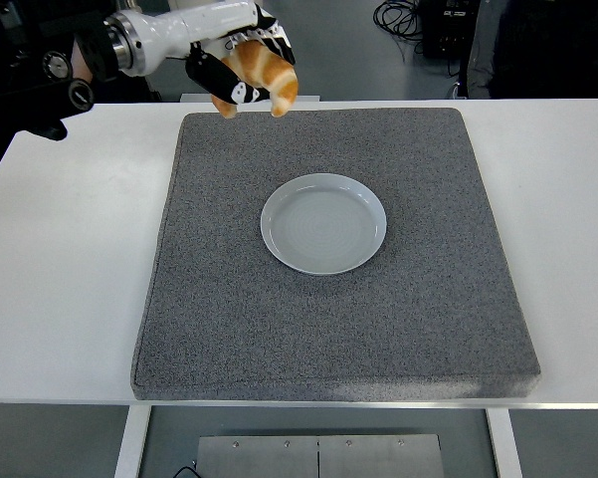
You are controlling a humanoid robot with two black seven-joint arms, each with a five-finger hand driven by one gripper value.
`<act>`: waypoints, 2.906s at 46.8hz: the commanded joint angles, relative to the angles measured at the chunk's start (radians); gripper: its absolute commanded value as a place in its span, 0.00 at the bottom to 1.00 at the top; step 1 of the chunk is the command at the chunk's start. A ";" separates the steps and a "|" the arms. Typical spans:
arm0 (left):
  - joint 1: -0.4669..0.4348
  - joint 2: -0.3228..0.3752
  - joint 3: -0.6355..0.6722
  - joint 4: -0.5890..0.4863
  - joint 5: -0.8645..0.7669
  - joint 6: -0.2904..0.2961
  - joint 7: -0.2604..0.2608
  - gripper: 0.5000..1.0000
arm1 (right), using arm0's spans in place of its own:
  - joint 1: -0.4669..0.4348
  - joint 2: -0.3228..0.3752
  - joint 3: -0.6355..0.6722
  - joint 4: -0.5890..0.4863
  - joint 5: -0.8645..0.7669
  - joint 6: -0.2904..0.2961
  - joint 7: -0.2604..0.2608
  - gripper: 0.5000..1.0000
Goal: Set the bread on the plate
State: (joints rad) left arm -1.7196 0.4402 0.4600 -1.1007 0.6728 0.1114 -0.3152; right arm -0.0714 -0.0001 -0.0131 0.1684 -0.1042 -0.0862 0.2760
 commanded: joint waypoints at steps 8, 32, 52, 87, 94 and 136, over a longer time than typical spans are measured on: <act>0.022 -0.152 0.000 0.058 -0.013 0.037 0.001 0.00 | -0.001 0.000 0.001 -0.001 0.001 0.000 0.000 1.00; 0.149 -0.396 0.002 0.174 -0.010 0.079 -0.001 0.00 | -0.001 0.000 0.001 -0.001 0.000 0.000 0.000 1.00; 0.229 -0.350 0.035 0.174 0.013 0.088 -0.002 0.00 | -0.001 0.000 0.001 -0.001 0.000 0.000 0.000 1.00; 0.258 -0.345 0.144 0.174 0.036 0.123 -0.002 0.00 | -0.001 0.000 0.001 -0.001 0.000 0.000 0.000 1.00; 0.264 -0.345 0.144 0.176 0.037 0.131 -0.002 0.00 | -0.001 0.000 0.001 -0.001 0.000 0.000 0.000 1.00; 0.314 -0.337 0.146 0.206 0.028 0.146 -0.001 0.25 | -0.001 0.000 0.001 -0.001 0.000 0.000 0.000 1.00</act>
State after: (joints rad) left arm -1.4052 0.1027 0.6064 -0.8937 0.7046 0.2577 -0.3159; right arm -0.0721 0.0000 -0.0123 0.1672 -0.1043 -0.0859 0.2761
